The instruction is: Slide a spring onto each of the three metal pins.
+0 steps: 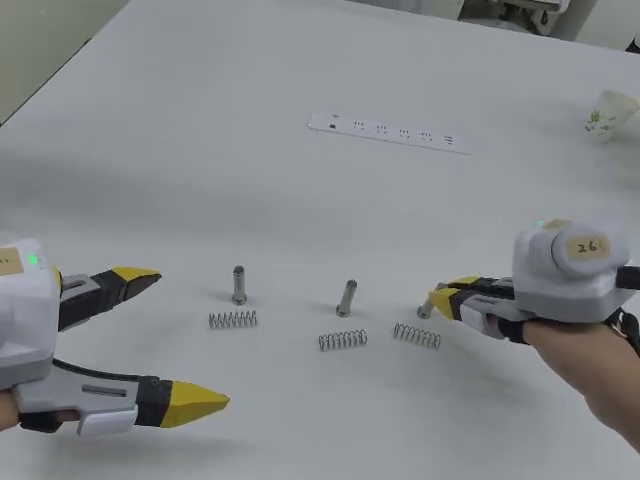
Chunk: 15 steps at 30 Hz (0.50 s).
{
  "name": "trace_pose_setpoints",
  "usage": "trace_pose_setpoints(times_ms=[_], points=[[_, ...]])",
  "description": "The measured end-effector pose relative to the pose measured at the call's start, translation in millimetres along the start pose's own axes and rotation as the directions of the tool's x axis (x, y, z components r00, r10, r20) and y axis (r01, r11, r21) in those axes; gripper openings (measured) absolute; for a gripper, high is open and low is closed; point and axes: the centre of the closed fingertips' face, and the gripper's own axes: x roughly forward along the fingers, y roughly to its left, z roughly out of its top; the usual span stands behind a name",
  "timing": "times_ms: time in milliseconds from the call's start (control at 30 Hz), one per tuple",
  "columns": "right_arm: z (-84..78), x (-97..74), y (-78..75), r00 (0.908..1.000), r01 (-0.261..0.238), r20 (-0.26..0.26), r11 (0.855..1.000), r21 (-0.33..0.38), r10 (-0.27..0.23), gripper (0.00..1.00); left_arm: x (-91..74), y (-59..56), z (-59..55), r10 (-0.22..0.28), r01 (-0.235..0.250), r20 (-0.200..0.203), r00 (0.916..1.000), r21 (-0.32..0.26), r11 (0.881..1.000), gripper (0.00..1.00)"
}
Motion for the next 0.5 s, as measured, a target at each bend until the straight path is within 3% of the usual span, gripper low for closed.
trace_pose_setpoints(times_ms=[367, 500], points=[[-2.4, -1.1, 5.8, 0.9996, -0.025, -0.009, 1.000, 0.002, 0.025, 0.06, 0.3, -1.5, -0.2, -0.002, 0.002, 0.003, 1.0000, -0.003, 1.000, 0.93], [-2.8, -0.7, 6.8, 0.9994, -0.031, -0.013, 0.999, 0.014, 0.031, 0.11, 0.0, -1.1, -0.5, -0.001, 0.001, 0.000, 1.0000, -0.001, 1.000, 0.93]])
